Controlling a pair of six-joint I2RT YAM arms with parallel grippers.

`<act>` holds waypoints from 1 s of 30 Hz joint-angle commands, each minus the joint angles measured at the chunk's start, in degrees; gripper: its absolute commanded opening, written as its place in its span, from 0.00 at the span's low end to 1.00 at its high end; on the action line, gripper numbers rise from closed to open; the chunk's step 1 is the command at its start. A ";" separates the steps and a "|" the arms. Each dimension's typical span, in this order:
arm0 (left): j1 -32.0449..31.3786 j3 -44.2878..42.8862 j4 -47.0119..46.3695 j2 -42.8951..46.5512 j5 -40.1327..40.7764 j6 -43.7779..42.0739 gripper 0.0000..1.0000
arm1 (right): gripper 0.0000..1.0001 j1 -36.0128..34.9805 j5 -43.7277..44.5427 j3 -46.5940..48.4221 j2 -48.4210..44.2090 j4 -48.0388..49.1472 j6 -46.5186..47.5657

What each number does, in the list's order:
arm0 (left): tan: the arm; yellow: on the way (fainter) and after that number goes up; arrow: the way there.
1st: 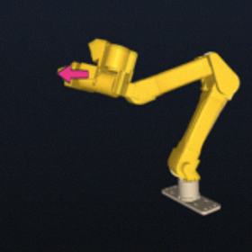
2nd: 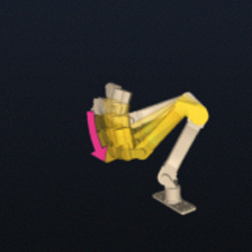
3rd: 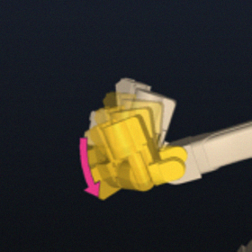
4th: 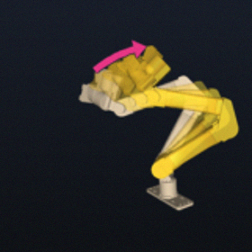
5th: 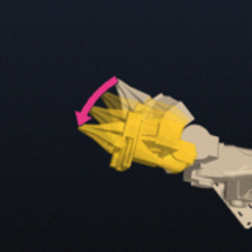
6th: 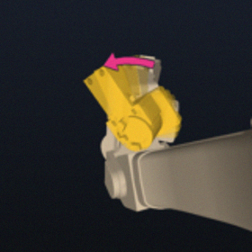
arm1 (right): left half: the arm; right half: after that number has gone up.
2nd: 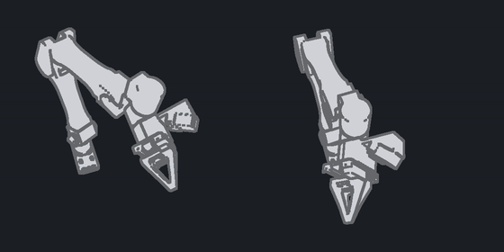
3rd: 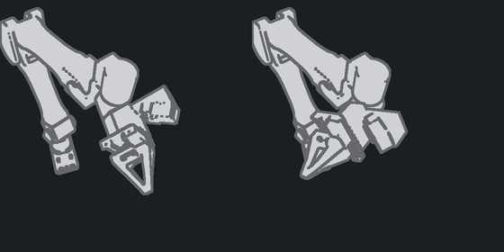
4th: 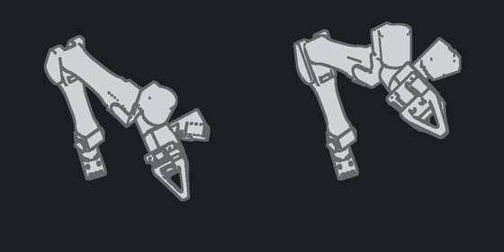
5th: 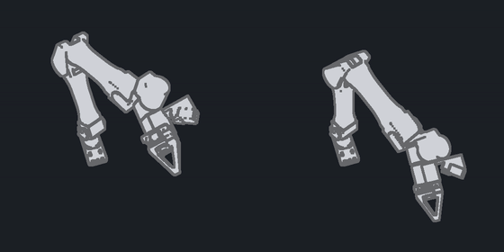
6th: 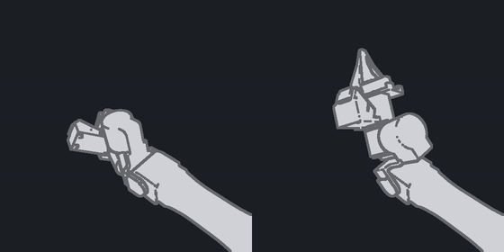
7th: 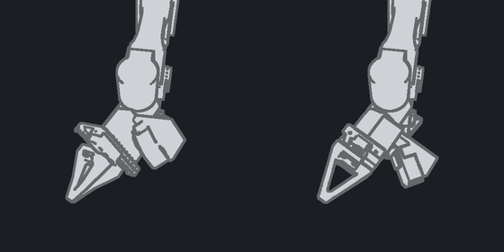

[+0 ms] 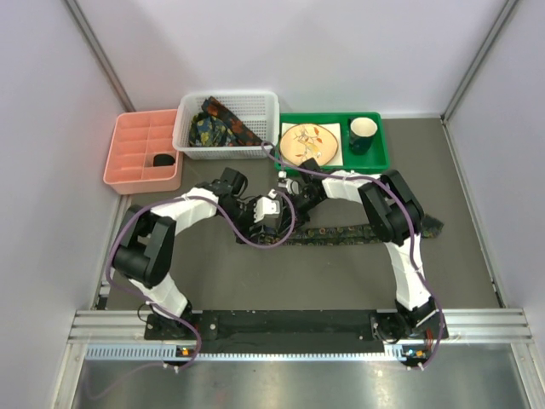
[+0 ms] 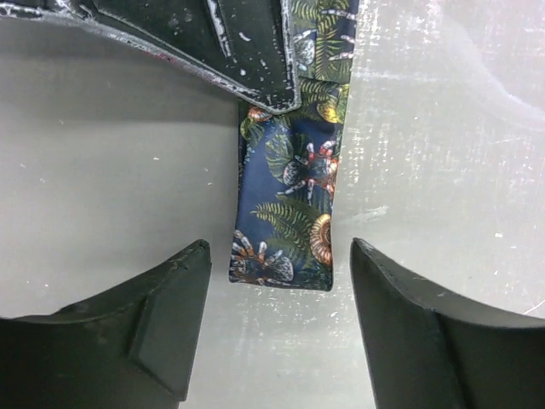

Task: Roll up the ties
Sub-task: Roll the tie at the center of the board.

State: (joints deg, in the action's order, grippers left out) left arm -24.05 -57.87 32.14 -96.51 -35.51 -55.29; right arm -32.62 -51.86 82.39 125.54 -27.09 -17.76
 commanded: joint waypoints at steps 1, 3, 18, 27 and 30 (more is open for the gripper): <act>-0.12 1.97 -3.92 2.73 -2.19 0.35 0.66 | 0.00 -0.69 1.76 0.49 -0.21 -0.85 2.81; -0.20 1.79 -3.67 2.55 -3.60 0.01 0.61 | 0.00 -0.78 2.98 0.23 -0.03 -0.86 3.08; -6.09 -3.39 -4.44 2.29 -6.68 5.00 0.39 | 0.00 -0.78 4.48 -0.30 0.77 -0.77 3.08; -10.93 -4.71 -8.85 -4.21 1.04 9.76 0.41 | 0.00 -0.69 2.64 -2.14 -0.47 1.25 1.68; -11.01 -4.36 -6.93 -5.53 4.04 7.75 0.41 | 0.00 -0.69 1.85 -3.46 -1.43 2.57 0.98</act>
State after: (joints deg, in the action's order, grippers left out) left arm -34.72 -61.30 24.97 -100.07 -35.44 -47.11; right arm -32.58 -50.85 81.06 125.56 -26.44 -16.93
